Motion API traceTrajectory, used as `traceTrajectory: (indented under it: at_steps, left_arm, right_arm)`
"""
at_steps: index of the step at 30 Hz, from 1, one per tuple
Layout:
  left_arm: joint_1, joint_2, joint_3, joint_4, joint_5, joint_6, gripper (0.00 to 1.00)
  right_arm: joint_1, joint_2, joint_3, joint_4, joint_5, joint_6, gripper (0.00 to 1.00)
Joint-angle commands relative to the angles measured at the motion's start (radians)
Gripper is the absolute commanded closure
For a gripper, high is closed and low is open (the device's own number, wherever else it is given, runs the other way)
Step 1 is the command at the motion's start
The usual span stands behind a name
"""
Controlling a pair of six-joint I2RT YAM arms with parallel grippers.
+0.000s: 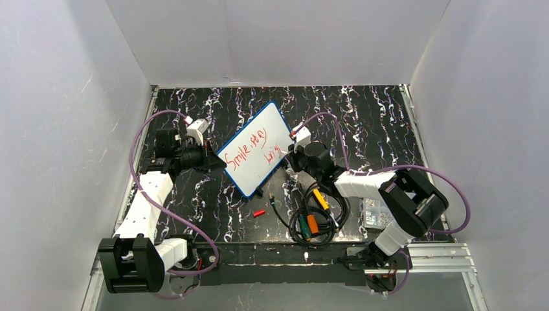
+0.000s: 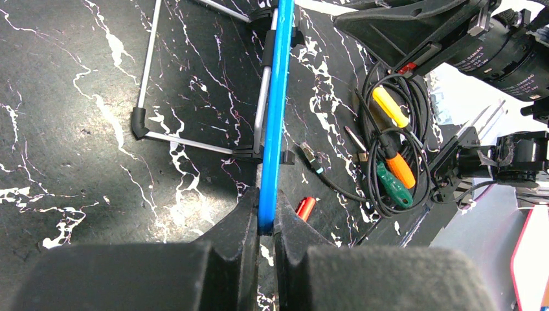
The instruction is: Write a sentence on the whiteboard
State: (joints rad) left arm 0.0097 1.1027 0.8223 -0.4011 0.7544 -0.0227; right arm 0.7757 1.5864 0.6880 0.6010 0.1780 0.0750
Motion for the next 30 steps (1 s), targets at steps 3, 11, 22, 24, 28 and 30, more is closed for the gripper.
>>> traceTrajectory:
  at_steps: [3, 11, 22, 24, 28, 30]
  left_arm:
    - [-0.011, 0.008, 0.003, -0.054, -0.027, 0.037, 1.00]
    - [-0.011, 0.007, 0.003, -0.055, -0.029, 0.038, 1.00]
    - [-0.011, 0.005, 0.001, -0.054, -0.028, 0.037, 1.00]
    - [-0.011, 0.006, 0.001, -0.054, -0.028, 0.037, 1.00]
    - [-0.011, 0.006, 0.001, -0.054, -0.027, 0.036, 1.00]
    - [-0.011, 0.006, 0.002, -0.054, -0.027, 0.036, 1.00]
  right_arm:
    - [0.003, -0.007, 0.046, 0.042, 0.005, -0.009, 0.99]
    - [0.003, -0.012, 0.078, 0.044, 0.019, -0.022, 0.99]
    - [0.003, 0.029, 0.081, 0.046, 0.062, -0.029, 0.99]
    - [0.003, 0.031, 0.079, 0.043, 0.063, -0.029, 0.99]
    - [0.003, 0.031, 0.070, 0.041, 0.056, -0.027, 0.99]
    - [0.004, 0.029, 0.063, 0.038, 0.049, -0.025, 0.99]
